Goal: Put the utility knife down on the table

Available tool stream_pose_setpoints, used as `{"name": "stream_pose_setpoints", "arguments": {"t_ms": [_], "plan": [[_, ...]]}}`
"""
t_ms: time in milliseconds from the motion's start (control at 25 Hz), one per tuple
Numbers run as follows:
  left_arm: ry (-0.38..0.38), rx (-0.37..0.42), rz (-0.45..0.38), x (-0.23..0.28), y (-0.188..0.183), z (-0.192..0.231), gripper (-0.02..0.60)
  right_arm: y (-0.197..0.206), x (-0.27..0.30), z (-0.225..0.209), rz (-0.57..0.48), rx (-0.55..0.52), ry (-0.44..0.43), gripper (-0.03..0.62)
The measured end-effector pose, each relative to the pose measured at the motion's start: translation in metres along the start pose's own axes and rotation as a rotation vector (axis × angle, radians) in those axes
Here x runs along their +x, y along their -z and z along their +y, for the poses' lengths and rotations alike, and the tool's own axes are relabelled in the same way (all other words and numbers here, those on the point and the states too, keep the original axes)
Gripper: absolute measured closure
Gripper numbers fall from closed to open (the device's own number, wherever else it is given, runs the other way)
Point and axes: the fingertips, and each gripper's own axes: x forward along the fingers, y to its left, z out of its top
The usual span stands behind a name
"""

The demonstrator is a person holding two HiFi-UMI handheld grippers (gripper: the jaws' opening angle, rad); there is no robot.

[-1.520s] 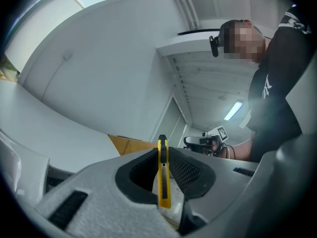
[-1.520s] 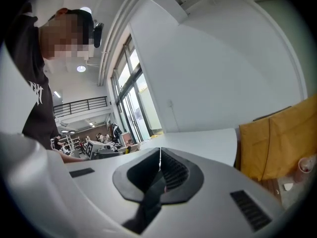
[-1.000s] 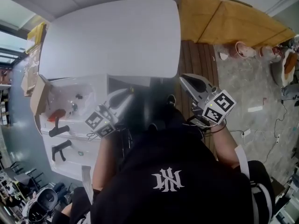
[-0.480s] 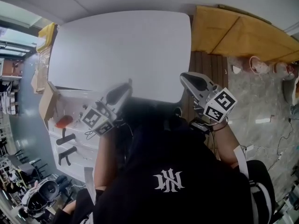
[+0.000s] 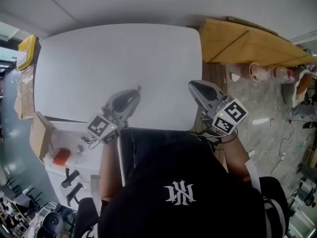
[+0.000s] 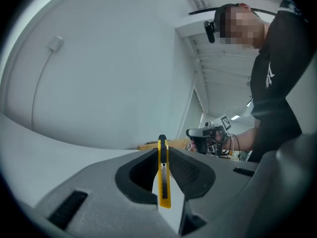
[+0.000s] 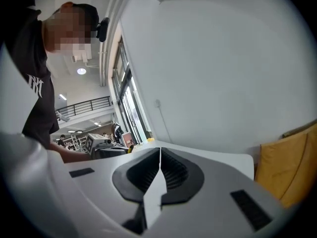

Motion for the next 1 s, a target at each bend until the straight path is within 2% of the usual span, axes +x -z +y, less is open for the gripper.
{"name": "stream_pose_setpoints", "arguments": {"t_ms": [120,240,320,440,640,840,1000], "plan": [[0.022,-0.014,-0.003,0.011,0.0,0.035,0.517,-0.003,0.027,-0.02,0.031,-0.008,0.038,0.588],[0.032,-0.054,0.042,0.026,0.014,0.067,0.517,-0.003,0.054,-0.038,0.043,-0.023,0.061,0.588],[0.025,-0.054,0.07,0.04,0.023,0.084,0.517,-0.004,0.069,-0.052,0.044,-0.011,0.047,0.588],[-0.01,-0.011,0.128,0.06,0.042,0.109,0.517,0.004,0.093,-0.071,0.059,0.0,-0.005,0.588],[-0.105,0.065,0.247,0.092,0.078,0.164,0.517,0.042,0.138,-0.122,0.081,0.018,-0.088,0.588],[-0.21,0.055,0.343,0.109,0.104,0.208,0.517,0.07,0.165,-0.169,0.108,0.014,-0.165,0.588],[-0.255,0.053,0.415,0.113,0.122,0.231,0.517,0.089,0.179,-0.191,0.131,-0.017,-0.156,0.588]]}}
